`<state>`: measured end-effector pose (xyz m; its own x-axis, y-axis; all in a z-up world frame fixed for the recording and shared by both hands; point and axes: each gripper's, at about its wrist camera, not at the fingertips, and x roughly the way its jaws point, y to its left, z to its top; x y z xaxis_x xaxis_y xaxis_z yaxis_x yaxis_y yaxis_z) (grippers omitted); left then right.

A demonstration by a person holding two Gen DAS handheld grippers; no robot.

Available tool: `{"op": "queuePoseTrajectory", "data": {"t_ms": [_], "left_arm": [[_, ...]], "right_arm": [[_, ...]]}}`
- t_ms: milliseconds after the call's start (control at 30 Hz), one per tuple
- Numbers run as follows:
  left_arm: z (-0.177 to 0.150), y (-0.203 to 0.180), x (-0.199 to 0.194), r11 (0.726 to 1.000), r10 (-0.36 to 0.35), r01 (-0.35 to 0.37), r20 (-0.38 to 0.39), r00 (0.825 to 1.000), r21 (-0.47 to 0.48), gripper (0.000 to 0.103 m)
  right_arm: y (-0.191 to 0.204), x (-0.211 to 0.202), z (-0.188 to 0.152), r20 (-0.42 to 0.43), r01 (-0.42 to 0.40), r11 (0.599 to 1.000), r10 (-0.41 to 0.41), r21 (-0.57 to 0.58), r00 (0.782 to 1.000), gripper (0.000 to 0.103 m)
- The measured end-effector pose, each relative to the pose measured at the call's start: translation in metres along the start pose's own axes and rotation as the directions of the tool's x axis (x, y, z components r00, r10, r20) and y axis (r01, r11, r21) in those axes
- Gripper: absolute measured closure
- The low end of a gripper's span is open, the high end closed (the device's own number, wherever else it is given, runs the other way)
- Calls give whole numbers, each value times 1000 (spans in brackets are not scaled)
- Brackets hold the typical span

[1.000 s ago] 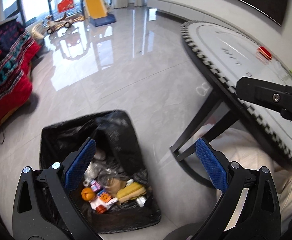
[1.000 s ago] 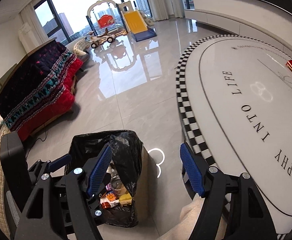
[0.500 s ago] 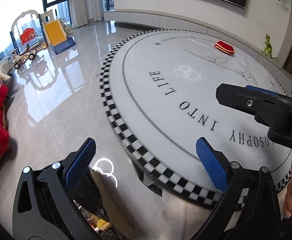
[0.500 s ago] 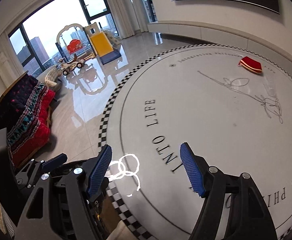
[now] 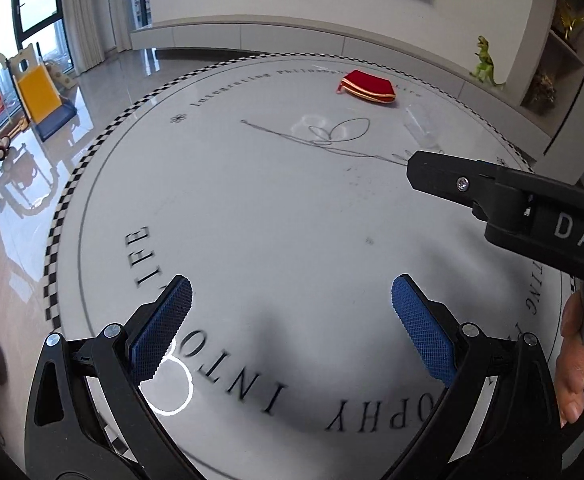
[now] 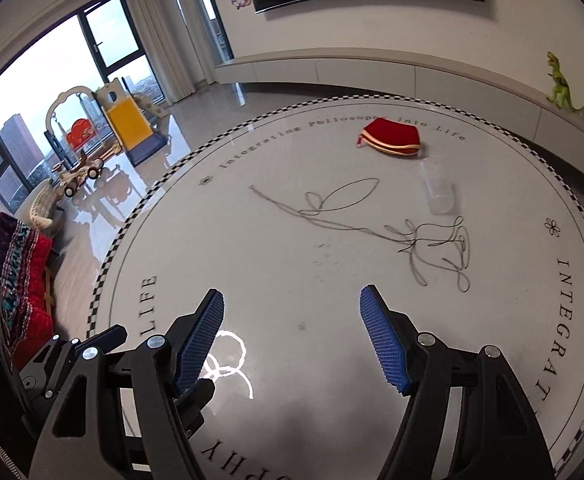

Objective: Collect trash
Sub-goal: 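Move both open tools back over the table, then grasp the red zippered pouch with the left tool while the right tool grasps the clear cup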

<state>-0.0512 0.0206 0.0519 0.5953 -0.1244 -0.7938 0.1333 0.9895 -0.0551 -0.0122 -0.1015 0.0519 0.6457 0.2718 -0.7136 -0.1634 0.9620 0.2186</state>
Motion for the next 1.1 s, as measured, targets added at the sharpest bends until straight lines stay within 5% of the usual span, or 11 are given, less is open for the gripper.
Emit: {"op": "queuePoseTrajectory", "data": {"t_ms": [533, 900, 967, 1100], "left_arm": [[94, -55, 83, 997, -37, 38, -22, 999, 60, 6], [132, -49, 131, 1000, -22, 23, -63, 998, 21, 6], [137, -50, 137, 999, -10, 12, -69, 998, 32, 6], [148, -58, 150, 998, 2, 2, -66, 998, 56, 6]], "right_arm": [[-103, 65, 70, -43, 130, 989, -127, 75, 991, 32], [-123, 124, 100, -111, 190, 981, -186, 25, 976, 32], [-126, 129, 101, -130, 179, 984, -175, 13, 976, 61], [-139, 123, 107, -107, 207, 978, -202, 38, 974, 61]]}}
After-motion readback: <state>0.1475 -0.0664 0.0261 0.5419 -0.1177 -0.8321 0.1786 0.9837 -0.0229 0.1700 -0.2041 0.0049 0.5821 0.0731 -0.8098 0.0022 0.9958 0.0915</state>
